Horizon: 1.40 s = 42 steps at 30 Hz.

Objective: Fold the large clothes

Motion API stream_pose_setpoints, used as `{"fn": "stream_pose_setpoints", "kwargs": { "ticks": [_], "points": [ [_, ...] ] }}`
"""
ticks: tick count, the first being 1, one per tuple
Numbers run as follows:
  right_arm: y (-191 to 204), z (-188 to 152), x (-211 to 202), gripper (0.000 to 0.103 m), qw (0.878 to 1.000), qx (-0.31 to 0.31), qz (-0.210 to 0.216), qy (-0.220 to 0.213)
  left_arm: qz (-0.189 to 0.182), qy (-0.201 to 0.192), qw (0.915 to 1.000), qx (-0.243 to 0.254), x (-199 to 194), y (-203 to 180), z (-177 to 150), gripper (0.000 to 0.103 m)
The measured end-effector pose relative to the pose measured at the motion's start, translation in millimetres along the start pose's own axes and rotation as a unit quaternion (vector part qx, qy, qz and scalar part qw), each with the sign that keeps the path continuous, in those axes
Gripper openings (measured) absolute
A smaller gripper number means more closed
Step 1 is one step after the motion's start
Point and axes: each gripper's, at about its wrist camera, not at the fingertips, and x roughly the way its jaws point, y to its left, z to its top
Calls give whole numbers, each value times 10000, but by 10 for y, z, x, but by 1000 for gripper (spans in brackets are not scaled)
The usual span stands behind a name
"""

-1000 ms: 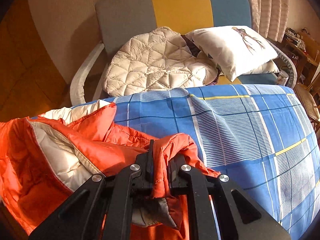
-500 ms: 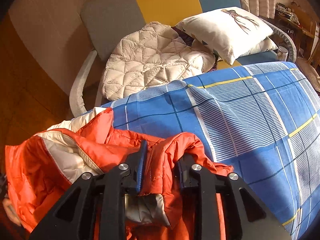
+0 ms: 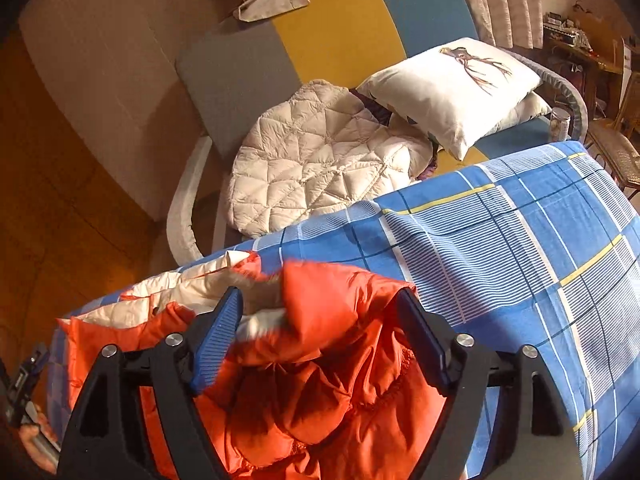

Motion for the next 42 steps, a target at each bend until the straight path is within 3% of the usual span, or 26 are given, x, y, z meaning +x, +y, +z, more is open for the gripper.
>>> {"fn": "stream_pose_setpoints", "kwargs": {
  "ticks": [5, 11, 17, 20, 30, 34, 42],
  "points": [
    [-31, -79, -309, 81, 9994, 5, 191, -279, -295, -168, 9991, 256, -294, -274, -197, 56],
    [204, -479, -561, 81, 9976, -336, 462, -392, -836, -85, 9940, 697, -424, -839, -579, 57],
    [712, -850, -398, 81, 9941, -945, 443, -291, -1146, 88, 9867, 1154, -316, -1348, -781, 57],
    [904, -903, -247, 81, 9928, -1102, 415, -216, -1115, 119, 9854, 1282, -188, -1481, -743, 57],
    [1119, -868, 306, 81, 9875, -1566, -137, -78, -604, 552, 9871, 1380, 538, -1364, -584, 58],
    [1069, -836, 525, 81, 9873, -1561, -286, 2, -358, 673, 9890, 1268, 795, -1208, -574, 65],
    [1031, -750, 881, 82, 9871, -1528, -486, 36, -452, 772, 9937, 667, 1120, -882, -606, 70]
  ]
}}
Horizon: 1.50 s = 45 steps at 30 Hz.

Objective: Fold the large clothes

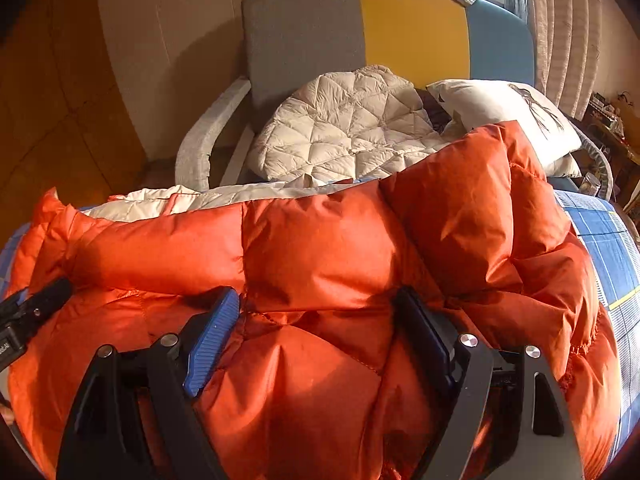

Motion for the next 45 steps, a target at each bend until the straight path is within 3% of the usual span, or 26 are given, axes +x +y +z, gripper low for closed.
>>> {"fn": "stream_pose_setpoints", "kwargs": {
  "ticks": [8, 14, 17, 22, 27, 30, 35, 40, 45],
  "points": [
    [-43, -21, 295, 83, 9998, 109, 100, 93, -221, 71, 9995, -236, 222, 127, -58, 70],
    [-14, -52, 318, 83, 9998, 55, 29, 186, -1, 216, 9997, -119, 180, 38, -54, 70],
    [14, -31, 211, 84, 9997, 1, -25, 224, 82, 92, 9998, -168, -21, 20, -27, 70],
    [93, -50, -180, 84, 9999, 28, 96, -88, 288, -313, 9990, -106, -378, -9, 91, 69],
    [289, -15, -468, 84, 9990, 37, 308, -330, 237, -461, 9987, -24, -535, -66, 262, 69],
    [456, 50, -544, 84, 9983, -8, 400, -424, 419, -524, 9977, 116, -548, -90, 327, 69],
    [771, 107, -506, 84, 9974, -193, 545, -432, 642, -407, 9970, -127, -443, 176, 363, 69],
    [1017, 67, -360, 84, 9973, -331, 573, -326, 774, -233, 9964, -257, -307, 424, 200, 69],
    [1106, -21, -225, 84, 9984, -450, 300, -190, 981, 23, 9948, -269, -100, 612, 37, 67]
  ]
}}
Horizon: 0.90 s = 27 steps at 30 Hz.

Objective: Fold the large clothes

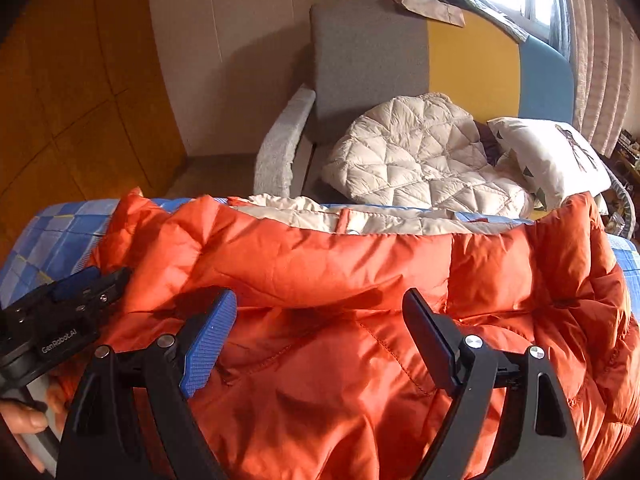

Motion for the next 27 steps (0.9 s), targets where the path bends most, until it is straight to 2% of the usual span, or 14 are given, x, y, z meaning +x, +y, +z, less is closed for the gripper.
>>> {"fn": "stream_pose_setpoints", "kwargs": {
  "ticks": [2, 8, 12, 14, 18, 27],
  "points": [
    [-38, -52, 163, 84, 9995, 88, 17, 287, 14, 40, 10000, 40, 75, 12, -61, 68],
    [-34, -173, 386, 86, 9996, 78, -79, 270, -11, 79, 9999, -137, 166, 62, -116, 68],
    [-144, -144, 224, 86, 9988, 254, 129, 399, 95, 82, 9999, 12, 37, 21, -116, 68],
    [-279, -149, 45, 86, 9985, 404, 222, 293, 105, -79, 9999, -32, -135, 21, -125, 69],
    [-690, -248, -303, 87, 9967, 788, 114, 134, -43, -366, 9991, -211, -465, -2, -197, 70],
    [-1947, -548, -845, 88, 9830, 1767, -492, 1, -505, -491, 9966, 429, -917, -556, -516, 70]
  ]
}}
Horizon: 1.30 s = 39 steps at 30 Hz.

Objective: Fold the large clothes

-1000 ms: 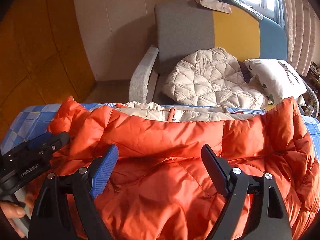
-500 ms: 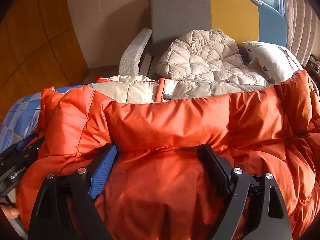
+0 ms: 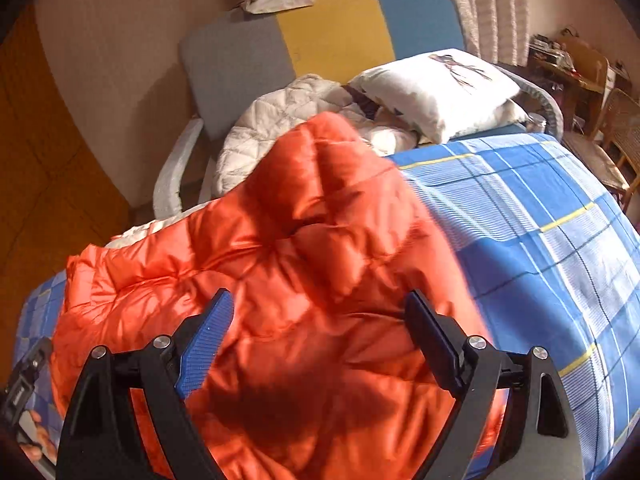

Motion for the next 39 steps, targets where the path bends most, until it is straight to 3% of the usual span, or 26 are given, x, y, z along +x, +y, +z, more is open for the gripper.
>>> {"fn": "stream_pose_setpoints", "kwargs": {
  "ticks": [4, 8, 17, 25, 27, 30, 39],
  "points": [
    [-475, 111, 55, 94, 9982, 553, -17, 220, -197, 151, 9994, 228, 20, -285, 10, 69],
    [-822, 109, 251, 94, 9916, 1081, 358, 615, -274, 330, 9988, 246, 91, -415, 0, 69],
    [-873, -17, 600, 91, 9809, 1211, 946, 1193, -314, 621, 9974, 202, 363, -341, -108, 70],
    [-783, -51, 763, 69, 9695, 1412, 1382, 1452, -449, 633, 9969, 140, 421, -287, -209, 70],
    [-744, -24, 746, 48, 9685, 1404, 1473, 1438, -483, 647, 9967, 97, 423, -274, -218, 70],
    [-659, 9, 652, 32, 9709, 1266, 1496, 1380, -525, 685, 9963, 32, 438, -256, -224, 70],
    [-294, 159, 210, 18, 9810, 691, 1380, 1174, -602, 743, 9954, -1, 477, -194, -208, 70]
  ]
}}
